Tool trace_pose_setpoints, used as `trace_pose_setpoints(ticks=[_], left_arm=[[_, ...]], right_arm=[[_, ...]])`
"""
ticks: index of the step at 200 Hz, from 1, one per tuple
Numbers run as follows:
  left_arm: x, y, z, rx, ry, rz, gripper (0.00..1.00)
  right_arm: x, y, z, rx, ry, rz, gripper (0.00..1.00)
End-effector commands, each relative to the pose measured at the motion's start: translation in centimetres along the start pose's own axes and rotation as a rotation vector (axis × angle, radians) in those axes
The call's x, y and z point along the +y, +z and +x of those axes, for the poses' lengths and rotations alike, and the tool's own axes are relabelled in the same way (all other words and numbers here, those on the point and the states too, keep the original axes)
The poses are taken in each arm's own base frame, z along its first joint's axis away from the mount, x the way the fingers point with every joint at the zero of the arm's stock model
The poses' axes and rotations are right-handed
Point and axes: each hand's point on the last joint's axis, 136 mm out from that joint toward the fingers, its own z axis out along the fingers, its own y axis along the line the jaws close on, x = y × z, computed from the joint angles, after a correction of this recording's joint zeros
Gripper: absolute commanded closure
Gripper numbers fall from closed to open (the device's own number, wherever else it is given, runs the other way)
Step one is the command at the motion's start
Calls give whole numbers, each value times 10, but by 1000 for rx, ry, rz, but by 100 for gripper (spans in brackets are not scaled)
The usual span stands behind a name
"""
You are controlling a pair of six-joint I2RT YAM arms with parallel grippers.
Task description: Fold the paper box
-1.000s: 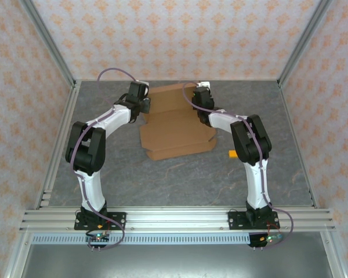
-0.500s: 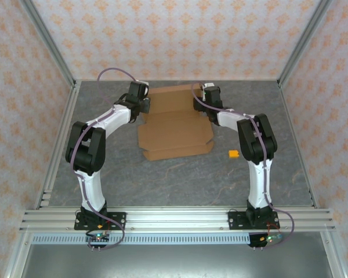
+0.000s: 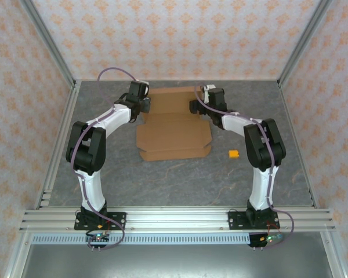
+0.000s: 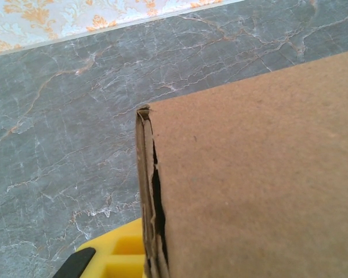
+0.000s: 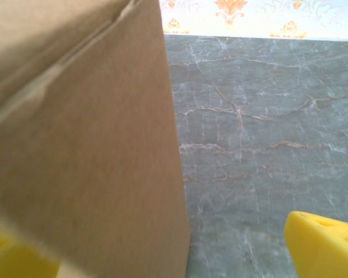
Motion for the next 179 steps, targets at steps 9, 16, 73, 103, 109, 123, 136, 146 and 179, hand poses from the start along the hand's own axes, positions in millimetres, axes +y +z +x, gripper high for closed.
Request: trace_pose_setpoints(ticks=[9,16,73,103,109,123,136,146,179], left_arm=[[8,3,14,68,-12,-59,100],[8,4,14,69,-22,-64,100],[5,4,13,56,-74,-50,94],[2,4,12,51,-87,-30,85],[2,3,12,50,-87,-29,81],[2,2,12,47,-90,-25,75],[2,1,11,42,-93,-24,69],[1,0,11,37,-97,-20,65],[0,-7,13,20,-101,-1,49]], right_arm=[[2,-34,-6,-26,33,0,1],[2,-40,-2,-22,48,1,1],[-4,-79,32,60,151,64,2],[-5,-91,46,114,181,72,3],[-5,-93,48,120,187,75,3],[-6,-99,50,131,202,78,3],[-5,-104,52,144,212,78,3],[-5,-108,54,158,216,76,3],[-4,-115,61,192,208,76,3]])
